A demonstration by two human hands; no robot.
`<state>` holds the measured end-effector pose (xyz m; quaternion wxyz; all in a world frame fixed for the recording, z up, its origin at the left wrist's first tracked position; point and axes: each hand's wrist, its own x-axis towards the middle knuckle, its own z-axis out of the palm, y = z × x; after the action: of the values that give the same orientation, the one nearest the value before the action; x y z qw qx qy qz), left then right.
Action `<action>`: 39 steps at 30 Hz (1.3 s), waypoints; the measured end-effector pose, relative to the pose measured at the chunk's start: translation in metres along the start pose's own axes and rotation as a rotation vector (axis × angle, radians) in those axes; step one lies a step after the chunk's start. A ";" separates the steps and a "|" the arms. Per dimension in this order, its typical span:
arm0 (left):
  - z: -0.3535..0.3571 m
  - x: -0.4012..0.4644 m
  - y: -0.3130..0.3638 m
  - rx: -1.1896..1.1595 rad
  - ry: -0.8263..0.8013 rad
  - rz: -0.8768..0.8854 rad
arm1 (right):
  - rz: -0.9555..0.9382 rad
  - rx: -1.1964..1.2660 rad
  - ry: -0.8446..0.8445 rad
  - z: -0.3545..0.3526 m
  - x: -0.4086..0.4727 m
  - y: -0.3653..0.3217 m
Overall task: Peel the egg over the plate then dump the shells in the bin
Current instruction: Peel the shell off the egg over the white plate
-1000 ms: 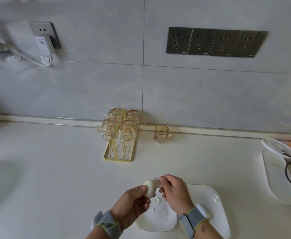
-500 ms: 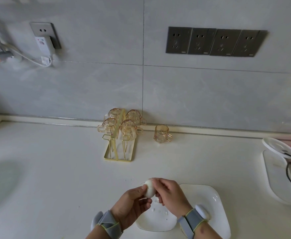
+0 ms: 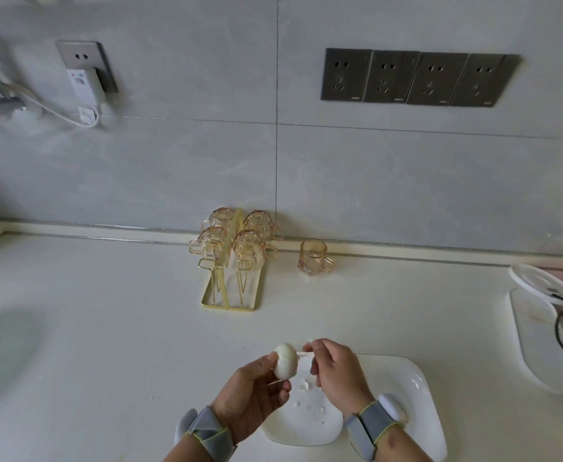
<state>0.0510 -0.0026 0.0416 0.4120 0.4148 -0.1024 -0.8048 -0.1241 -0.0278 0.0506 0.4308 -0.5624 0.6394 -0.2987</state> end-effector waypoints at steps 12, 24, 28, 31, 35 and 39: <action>0.003 0.001 0.003 -0.007 0.028 0.003 | 0.051 0.031 -0.104 -0.004 -0.003 0.000; 0.009 0.003 0.001 0.037 0.012 0.066 | -0.135 -0.032 -0.200 0.009 -0.011 -0.012; 0.011 0.003 0.000 0.085 0.029 0.074 | -0.094 -0.011 -0.182 0.009 -0.010 -0.010; 0.012 0.003 0.000 0.086 0.024 0.070 | -0.082 -0.034 -0.158 0.008 -0.009 -0.009; 0.011 0.005 -0.002 0.080 0.010 0.075 | -0.103 -0.097 -0.142 0.009 -0.007 -0.009; 0.010 0.006 -0.003 0.083 -0.006 0.073 | -0.131 -0.187 -0.124 0.009 -0.007 -0.007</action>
<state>0.0396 -0.0072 0.0428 0.4232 0.4251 -0.1521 -0.7855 -0.1124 -0.0217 0.0542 0.3947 -0.6580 0.5987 -0.2298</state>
